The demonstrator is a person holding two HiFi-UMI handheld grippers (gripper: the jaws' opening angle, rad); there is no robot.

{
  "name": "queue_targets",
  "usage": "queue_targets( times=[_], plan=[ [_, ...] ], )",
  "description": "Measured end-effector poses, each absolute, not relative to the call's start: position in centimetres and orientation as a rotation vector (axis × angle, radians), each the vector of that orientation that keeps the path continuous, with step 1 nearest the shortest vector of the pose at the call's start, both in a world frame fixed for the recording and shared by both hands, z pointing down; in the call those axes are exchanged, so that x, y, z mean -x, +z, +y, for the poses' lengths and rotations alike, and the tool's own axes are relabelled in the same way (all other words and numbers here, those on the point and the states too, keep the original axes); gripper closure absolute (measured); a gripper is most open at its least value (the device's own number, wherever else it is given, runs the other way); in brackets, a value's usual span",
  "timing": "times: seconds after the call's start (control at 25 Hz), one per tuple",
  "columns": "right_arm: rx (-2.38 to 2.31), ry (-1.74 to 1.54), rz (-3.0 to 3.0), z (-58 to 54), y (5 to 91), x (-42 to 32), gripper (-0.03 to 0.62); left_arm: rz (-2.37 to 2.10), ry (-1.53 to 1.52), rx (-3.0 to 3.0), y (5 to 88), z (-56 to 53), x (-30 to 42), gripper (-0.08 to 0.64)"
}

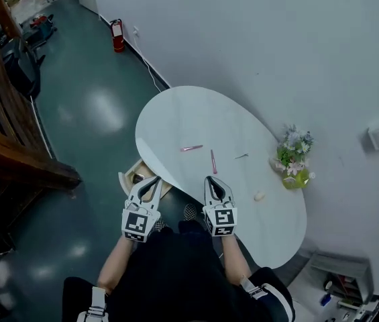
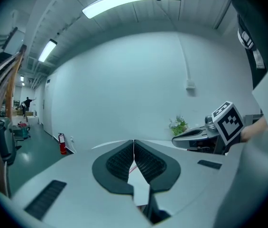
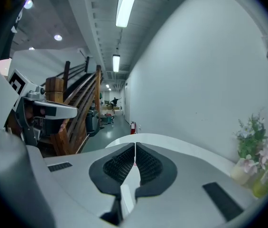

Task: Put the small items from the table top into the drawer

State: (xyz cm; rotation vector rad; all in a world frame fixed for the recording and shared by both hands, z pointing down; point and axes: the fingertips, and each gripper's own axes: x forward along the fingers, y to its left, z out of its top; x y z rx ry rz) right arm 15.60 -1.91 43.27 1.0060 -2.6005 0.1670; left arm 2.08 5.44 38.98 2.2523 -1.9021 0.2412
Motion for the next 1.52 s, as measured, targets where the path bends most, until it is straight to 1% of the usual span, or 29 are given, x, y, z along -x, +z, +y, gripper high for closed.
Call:
queue_targets(
  times=[0.24,0.44,0.68,1.24,1.52],
  plan=[
    [-1.067,0.186,-2.508,-4.8,45.7,-19.9,0.558,-1.813,0.254,-2.288,40.4,1.7,-5.5,0.539],
    [-1.048,0.232,-2.475,-7.3,48.6,-21.4,0.558,-1.790,0.280,-2.245,42.6,-0.5,-7.2,0.538],
    [-1.000,0.277,-2.449,-9.9,52.3,-22.4,0.558,-1.779,0.312,-2.173,46.0,-2.6,-8.7,0.538],
    [-0.911,0.402,-2.390,-12.3,60.6,-23.3,0.558,-1.691,0.394,-2.088,55.0,-7.5,-10.8,0.538],
    [-0.891,0.437,-2.380,-13.1,62.7,-23.0,0.558,-1.639,0.422,-2.063,57.9,-8.0,-11.4,0.538]
  ],
)
